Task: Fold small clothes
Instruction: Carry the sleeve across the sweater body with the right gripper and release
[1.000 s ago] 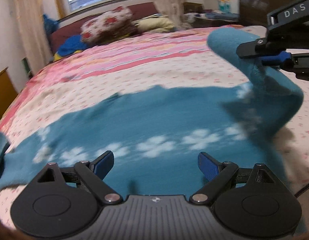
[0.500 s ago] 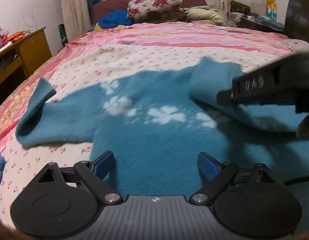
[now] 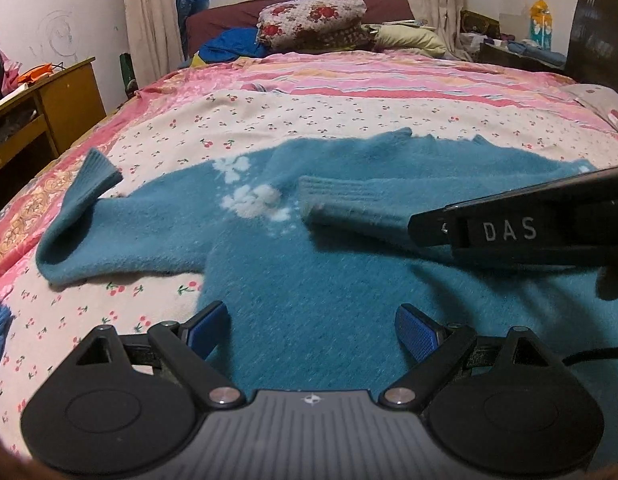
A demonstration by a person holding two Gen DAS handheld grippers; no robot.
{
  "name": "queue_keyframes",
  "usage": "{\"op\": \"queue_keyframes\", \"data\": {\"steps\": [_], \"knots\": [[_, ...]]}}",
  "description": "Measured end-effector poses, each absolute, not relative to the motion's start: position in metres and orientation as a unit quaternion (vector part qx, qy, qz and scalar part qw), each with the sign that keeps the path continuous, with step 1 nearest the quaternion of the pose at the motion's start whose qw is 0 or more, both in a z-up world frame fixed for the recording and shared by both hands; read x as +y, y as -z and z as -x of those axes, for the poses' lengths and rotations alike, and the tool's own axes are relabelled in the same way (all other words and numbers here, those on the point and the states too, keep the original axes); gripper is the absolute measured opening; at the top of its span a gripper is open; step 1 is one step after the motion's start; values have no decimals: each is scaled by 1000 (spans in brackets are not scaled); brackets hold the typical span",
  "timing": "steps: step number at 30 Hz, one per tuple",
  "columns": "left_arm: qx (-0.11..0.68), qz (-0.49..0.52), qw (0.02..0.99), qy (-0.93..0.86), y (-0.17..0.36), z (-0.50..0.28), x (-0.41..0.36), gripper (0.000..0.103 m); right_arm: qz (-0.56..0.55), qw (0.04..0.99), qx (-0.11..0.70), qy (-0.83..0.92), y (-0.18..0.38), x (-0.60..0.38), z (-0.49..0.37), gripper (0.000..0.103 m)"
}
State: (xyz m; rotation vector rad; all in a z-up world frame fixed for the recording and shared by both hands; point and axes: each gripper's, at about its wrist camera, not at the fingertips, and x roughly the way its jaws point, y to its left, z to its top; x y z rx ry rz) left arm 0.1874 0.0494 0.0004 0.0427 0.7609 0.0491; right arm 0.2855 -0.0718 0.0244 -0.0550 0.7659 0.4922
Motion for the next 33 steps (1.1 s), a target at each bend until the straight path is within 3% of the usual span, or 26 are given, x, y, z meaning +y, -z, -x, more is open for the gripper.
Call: {"op": "queue_keyframes", "data": {"steps": [5,13,17,19,21,26,29,33], "knots": [[371,-8,928,-24,2,-184,58,96,46,903,356,-236,-26,-66,-284,25],[366,-1,930,-9,5,-180,65,97,131,893,344,-260,-12,-28,-284,43],[367,5,930,-3,5,-180,68,97,159,891,345,-247,-3,-14,-294,37],[367,7,930,-2,5,-180,68,97,147,894,352,-233,-4,-14,-299,18],[367,9,930,-1,5,-179,69,97,125,900,353,-224,-11,-18,-302,13],[367,12,930,-1,5,-178,70,97,92,913,336,-212,-27,-20,-307,13],[367,11,930,-3,6,-178,70,97,99,893,384,-212,-8,-17,-316,17],[368,9,930,-7,7,-179,69,98,95,897,373,-217,-9,-21,-306,25]]}}
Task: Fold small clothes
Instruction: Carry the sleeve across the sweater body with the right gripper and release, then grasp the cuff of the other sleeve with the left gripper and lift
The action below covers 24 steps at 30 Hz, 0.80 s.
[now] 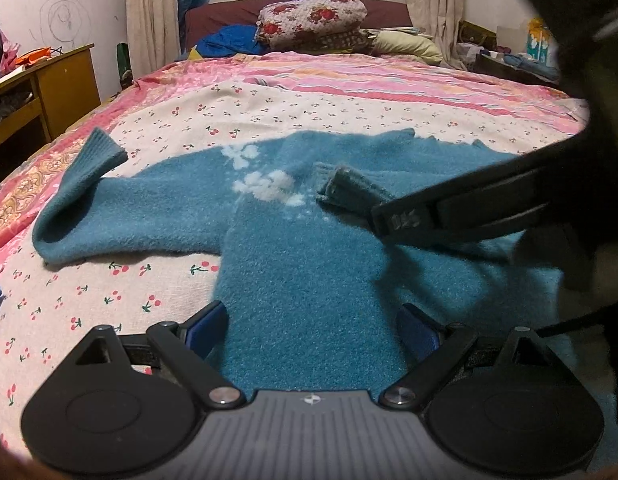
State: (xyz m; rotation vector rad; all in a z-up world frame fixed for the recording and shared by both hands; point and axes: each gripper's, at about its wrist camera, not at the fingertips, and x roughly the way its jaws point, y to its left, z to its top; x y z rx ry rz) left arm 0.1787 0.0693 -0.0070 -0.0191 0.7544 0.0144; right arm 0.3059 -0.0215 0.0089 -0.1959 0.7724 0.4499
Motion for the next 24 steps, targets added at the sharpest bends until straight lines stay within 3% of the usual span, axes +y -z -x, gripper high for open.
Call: {"op": "queue_keyframes", "data": {"steps": [4,15,24], "knots": [[371,6,929,-14,9,-180,69,103,79,901,362,-226,-22,-36,-293,25],[379,24,925,-23,7,-184,81,103,74,896,358,-250,-38,-63,-255,25],[348,0,931,-113,-17,-194,150,100,65,879,369,-296,-31,-37,-245,25]]}}
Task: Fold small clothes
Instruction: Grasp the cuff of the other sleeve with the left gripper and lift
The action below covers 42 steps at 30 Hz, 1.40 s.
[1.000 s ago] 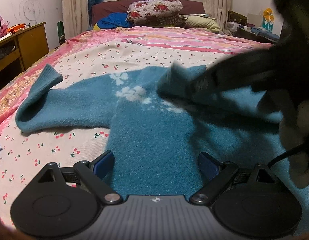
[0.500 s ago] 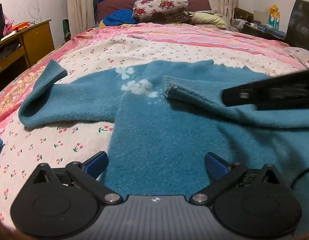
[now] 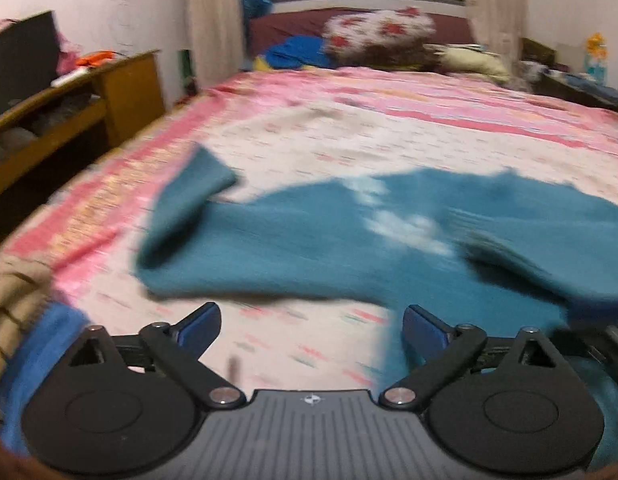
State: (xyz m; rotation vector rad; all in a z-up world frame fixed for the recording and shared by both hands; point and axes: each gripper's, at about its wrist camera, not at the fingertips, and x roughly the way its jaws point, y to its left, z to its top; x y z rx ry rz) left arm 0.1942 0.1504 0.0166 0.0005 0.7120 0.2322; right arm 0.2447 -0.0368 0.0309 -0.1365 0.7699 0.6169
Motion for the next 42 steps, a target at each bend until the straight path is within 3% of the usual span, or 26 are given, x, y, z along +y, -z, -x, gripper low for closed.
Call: {"op": "queue_keyframes", "data": {"steps": [10,19,21,27,33,42], "knots": [[347,-48,912,-213,-7,-257,228,93,61,859,376,-342,-25,9,-244,25],[352,-93,902,-232,13,-283,231,75,57,855,381,-346,-17,26,-258,25],[352,-91,901,-236,14,-286,235,54,55,856,381,-344,-16,28,-259,25],[352,-10,906,-235,10,-286,263,26,53,858,381,-341,-17,26,-258,25],[346,16,910,-230,3,-283,271,18,44,860,383,-336,-19,25,-261,25],[312,81,933,-157,-31,-264,258,16,26,867,374,-329,-27,17,-260,25]]}}
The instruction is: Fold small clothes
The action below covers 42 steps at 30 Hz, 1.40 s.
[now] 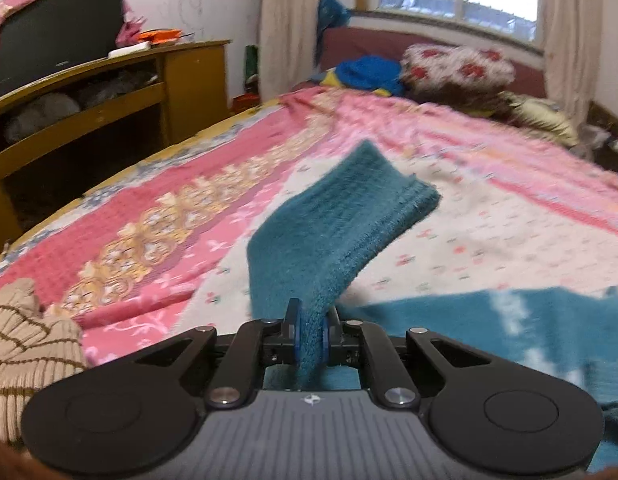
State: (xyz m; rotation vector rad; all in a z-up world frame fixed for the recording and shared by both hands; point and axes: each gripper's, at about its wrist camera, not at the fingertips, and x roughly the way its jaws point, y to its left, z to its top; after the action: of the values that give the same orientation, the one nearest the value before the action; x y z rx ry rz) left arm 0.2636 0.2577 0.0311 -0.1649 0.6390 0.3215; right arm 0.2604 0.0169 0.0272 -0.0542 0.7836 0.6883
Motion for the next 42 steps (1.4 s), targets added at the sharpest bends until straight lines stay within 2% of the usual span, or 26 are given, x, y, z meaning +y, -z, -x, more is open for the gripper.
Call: {"op": "queue_keyframes", "data": {"steps": [9,16,20,22,26,28,30,32,35,37,39,42], "knots": [[299,73,951,-25,-55,-241,181,16,4,883,362,-297,-39,-15,-259,25],[343,34,939,23,-24,-232,128,16,-84,880,387,-263,-35,-60,-272,27],[341,13,940,20,-20,-227,120,16,-136,865,400,-273,-29,-71,-280,27],[341,10,940,22,-21,-224,120,16,-166,852,407,-284,-26,-75,-284,37],[339,-4,940,25,-20,-217,118,16,-237,829,405,-306,-23,-84,-285,45],[337,-12,941,27,-18,-214,116,16,-256,823,401,-311,-26,-81,-289,55],[334,-17,942,27,-19,-211,114,16,-269,821,398,-308,-29,-78,-294,60],[333,-19,942,29,-20,-208,113,16,-269,823,402,-298,-31,-71,-299,61],[334,-17,942,31,-21,-207,114,16,-251,825,429,-269,-26,-58,-308,57],[335,-16,941,30,-21,-208,115,16,-256,817,446,-262,-19,-55,-309,39],[335,-15,941,31,-20,-208,117,16,-272,806,454,-266,-15,-56,-309,28],[332,-22,942,32,-19,-206,116,17,-282,802,457,-262,-13,-58,-308,24]]}}
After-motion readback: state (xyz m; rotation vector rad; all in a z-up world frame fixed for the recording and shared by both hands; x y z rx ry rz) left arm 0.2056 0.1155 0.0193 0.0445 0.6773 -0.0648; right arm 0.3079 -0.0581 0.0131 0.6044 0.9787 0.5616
